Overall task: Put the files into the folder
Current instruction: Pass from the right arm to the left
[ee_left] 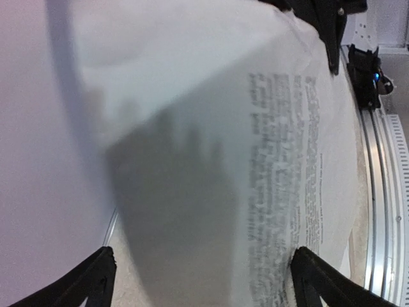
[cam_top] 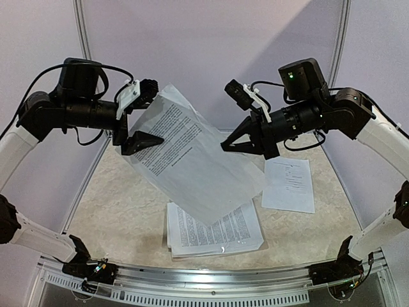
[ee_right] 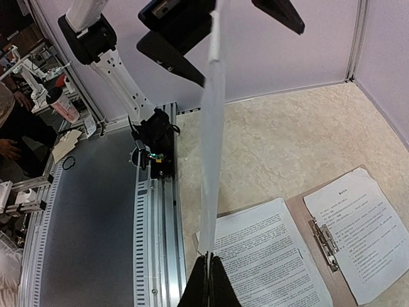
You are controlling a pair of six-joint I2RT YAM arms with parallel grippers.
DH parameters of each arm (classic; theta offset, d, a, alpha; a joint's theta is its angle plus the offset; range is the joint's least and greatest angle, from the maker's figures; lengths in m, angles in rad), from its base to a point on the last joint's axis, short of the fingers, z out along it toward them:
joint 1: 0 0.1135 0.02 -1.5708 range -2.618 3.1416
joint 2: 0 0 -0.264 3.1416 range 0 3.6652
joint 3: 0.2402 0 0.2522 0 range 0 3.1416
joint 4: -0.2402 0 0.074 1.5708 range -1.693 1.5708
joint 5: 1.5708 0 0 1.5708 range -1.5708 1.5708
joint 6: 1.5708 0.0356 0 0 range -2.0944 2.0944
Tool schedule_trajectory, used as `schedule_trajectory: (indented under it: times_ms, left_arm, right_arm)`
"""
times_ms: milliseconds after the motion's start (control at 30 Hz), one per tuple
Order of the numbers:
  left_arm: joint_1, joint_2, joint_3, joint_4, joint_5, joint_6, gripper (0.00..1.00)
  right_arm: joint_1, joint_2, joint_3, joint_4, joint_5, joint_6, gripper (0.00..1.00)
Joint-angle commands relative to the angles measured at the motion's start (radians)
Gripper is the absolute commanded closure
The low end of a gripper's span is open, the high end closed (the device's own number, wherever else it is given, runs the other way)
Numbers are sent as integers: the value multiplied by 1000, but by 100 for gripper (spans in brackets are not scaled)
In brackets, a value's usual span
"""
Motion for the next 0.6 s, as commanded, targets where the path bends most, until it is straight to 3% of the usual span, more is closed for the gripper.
schedule_trajectory:
  times_ms: [0,67,167,200,333,367,400,467,500,567]
  left_arm:
    - [14,54,18,-88,73,-4,12]
    - [13,71,37,-126,138,1,36]
    - [12,81,53,-155,232,-5,92]
    - [11,80,53,-153,246,-10,100]
    - [11,56,49,-107,229,-55,100]
    - [12,46,50,-85,209,-80,100]
    - [13,38,54,-62,190,-106,100]
    - [16,26,79,-35,157,-145,100]
    - [19,21,96,-25,148,-162,100]
    - [31,12,124,-15,151,-183,100]
  right_arm:
    - [7,-14,5,-13,-10,-27,100]
    - [6,-22,-1,-12,2,-31,100]
    - [6,-23,-3,-16,29,-34,100]
    - [6,-22,-5,-16,43,-34,100]
    - [6,-28,-30,13,146,-32,100]
    - [6,-40,-49,34,192,-26,95]
    - [7,-51,-75,62,253,-19,80]
    - [6,-90,-152,151,378,-7,37]
    - [5,-126,-195,198,427,-5,26]
    - [5,-182,-287,292,495,-8,13]
